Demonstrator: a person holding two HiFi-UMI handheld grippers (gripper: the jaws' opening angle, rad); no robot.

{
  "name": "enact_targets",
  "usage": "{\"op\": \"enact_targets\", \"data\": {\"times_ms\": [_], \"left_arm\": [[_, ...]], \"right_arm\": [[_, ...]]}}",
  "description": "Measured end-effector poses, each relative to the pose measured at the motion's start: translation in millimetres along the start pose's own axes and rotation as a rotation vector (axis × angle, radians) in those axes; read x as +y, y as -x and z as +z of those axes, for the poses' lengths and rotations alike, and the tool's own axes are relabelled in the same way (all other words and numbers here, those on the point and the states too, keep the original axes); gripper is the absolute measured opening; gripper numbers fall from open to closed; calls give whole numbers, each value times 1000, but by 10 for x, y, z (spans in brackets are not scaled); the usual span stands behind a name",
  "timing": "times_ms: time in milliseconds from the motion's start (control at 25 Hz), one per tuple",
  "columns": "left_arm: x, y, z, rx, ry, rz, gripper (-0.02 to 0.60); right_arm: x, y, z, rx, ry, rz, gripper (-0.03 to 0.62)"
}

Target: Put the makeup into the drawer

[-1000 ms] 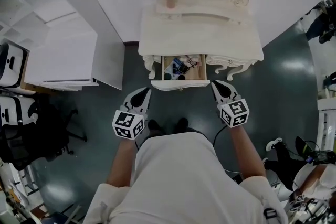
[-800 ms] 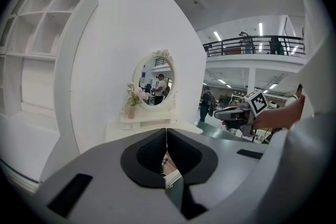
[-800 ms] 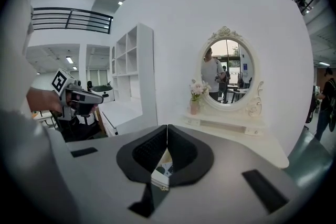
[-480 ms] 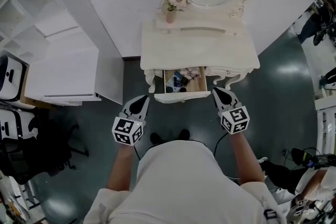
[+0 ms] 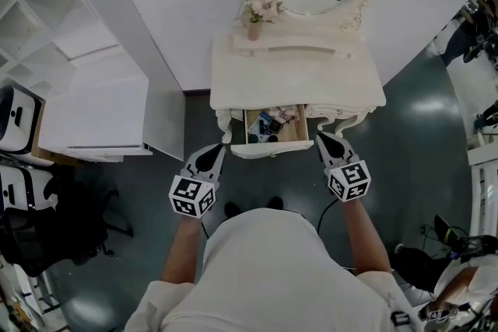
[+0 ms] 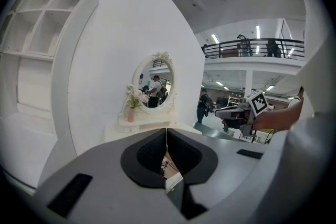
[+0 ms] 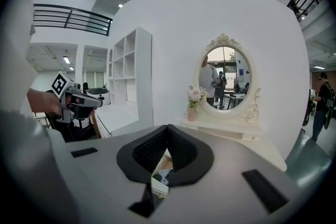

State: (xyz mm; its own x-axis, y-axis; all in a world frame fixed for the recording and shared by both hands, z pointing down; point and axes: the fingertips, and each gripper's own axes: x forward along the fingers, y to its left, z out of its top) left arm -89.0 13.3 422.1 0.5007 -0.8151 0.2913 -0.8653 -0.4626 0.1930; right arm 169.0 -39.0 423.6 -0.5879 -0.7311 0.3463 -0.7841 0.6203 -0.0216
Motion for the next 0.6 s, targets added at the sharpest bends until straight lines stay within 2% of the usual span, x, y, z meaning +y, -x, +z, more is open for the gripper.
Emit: {"op": "enact_targets", "data": {"times_ms": [600], "left_arm": [[13,-56,30,-14,15,16,18]], "right_arm": [[-79,-20,35,-10,-14,13,28]]}}
